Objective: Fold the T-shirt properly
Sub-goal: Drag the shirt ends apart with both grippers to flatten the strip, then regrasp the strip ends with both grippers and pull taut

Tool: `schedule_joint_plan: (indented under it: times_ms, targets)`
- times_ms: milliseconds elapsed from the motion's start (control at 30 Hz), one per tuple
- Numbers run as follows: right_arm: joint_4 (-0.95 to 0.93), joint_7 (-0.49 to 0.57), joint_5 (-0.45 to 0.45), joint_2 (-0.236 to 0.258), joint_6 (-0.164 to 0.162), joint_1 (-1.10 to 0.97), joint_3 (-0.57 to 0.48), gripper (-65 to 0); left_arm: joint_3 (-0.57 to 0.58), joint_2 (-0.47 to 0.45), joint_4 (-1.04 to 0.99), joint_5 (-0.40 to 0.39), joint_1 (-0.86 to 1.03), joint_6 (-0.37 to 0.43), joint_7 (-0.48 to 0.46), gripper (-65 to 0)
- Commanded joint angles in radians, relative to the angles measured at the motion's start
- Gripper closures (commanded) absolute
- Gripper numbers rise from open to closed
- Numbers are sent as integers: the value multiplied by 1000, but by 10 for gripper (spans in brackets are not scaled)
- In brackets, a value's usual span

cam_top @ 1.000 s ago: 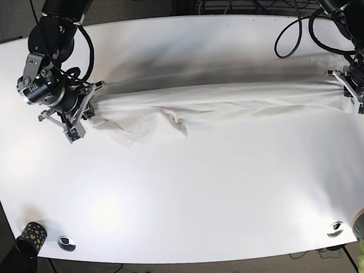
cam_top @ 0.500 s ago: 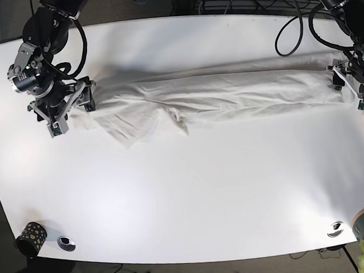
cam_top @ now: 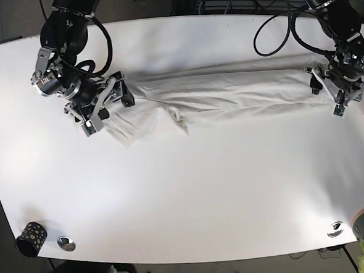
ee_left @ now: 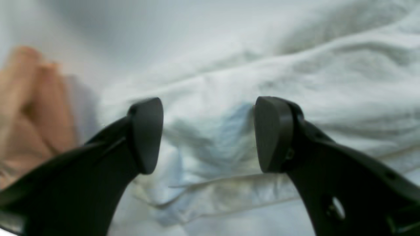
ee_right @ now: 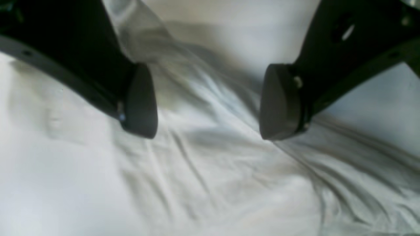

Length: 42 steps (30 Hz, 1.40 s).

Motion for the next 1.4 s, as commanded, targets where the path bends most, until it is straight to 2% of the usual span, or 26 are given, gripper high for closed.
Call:
schedule_joint_plan:
  times_ms: [0, 167, 367, 500, 600, 700, 833, 1000, 1067, 1167, 1367]
  targets:
    - [-42, 58, -39, 5, -1, 10, -12, -466, -12, -24, -13, 5, -2, 8, -12, -397]
    - [-200, 164, -133, 13, -1, 56, -11, -466, -12, -40, -99, 5, -3, 8, -14, -397]
    - [-401, 282, -147, 102, -1, 125, 32, -466, 15, -62, -220, 5, -42, 8, -61, -397]
    - [-521, 319, -147, 176, -1, 179, 97, -466, 72, -62, -283, 5, -83, 8, -97, -397]
    - [-572, 351, -147, 225, -1, 194, 106, -466, 113, -56, -294, 5, -131, 8, -92, -397]
    - [-570, 352, -141, 252, -1, 200, 108, -466, 155, -11, -287, 5, -141, 8, -92, -397]
    - [-464, 276, -50, 289, -1, 200, 108, -466, 178, 16, -249, 7, -155, 8, -72, -397]
    - [-368, 174, 5, 295, -1, 249, 100, -466, 181, 18, -241, 7, -158, 8, -52, -397]
    - [-392, 133, 7, 283, -1, 305, 100, -466, 182, 18, -241, 7, -155, 8, -52, -397]
    - [-472, 133, 2, 271, -1, 381, 97, -471, 182, 16, -244, 7, -154, 8, -54, -397]
    - [-688, 177, -110, 265, -1, 546, -14, -468, 182, 13, -244, 7, -154, 8, -54, -397]
